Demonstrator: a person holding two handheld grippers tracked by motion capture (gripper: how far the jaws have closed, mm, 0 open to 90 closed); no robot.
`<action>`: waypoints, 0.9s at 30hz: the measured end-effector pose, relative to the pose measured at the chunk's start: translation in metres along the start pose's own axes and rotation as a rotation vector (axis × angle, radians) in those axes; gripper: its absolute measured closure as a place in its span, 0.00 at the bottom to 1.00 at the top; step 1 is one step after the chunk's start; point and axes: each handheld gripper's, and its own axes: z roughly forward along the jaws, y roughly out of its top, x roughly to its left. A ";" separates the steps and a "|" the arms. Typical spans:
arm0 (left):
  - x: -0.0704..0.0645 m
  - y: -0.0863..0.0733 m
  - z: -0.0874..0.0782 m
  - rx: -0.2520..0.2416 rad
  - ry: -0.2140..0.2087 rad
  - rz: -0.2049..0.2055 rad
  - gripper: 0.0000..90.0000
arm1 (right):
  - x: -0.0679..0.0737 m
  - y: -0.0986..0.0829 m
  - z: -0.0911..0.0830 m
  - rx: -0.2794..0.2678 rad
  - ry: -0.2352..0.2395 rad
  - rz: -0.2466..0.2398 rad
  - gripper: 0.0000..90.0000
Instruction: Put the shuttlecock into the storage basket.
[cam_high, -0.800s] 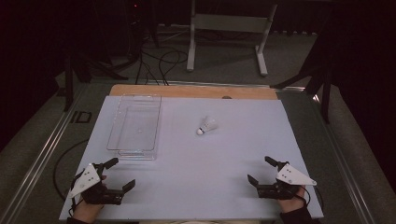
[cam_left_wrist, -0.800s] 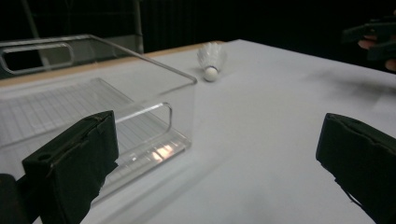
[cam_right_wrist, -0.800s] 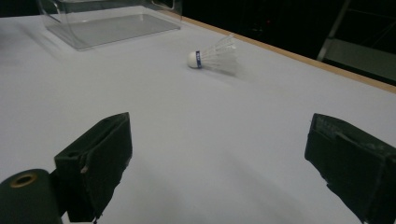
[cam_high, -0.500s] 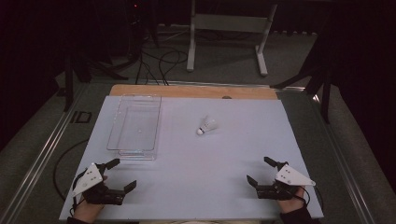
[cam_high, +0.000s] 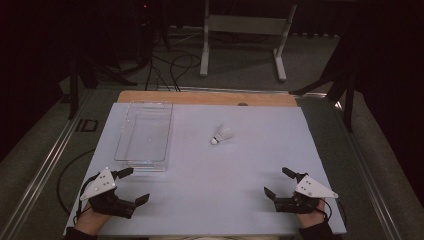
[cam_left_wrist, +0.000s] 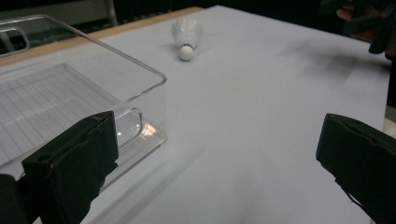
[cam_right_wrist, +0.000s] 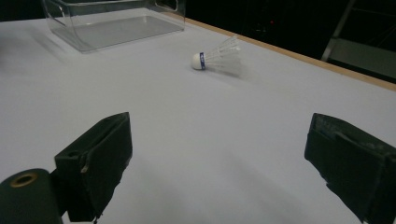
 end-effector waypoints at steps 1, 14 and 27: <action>0.000 0.002 0.001 0.016 -0.006 0.000 0.00 | 0.000 0.000 0.000 0.002 0.000 0.003 0.09; -0.002 0.030 0.015 0.218 -0.030 0.047 0.00 | 0.000 0.001 0.000 -0.003 0.006 0.003 0.09; -0.005 0.044 0.036 0.370 -0.073 0.086 0.00 | 0.000 0.001 -0.001 -0.008 0.018 0.012 0.09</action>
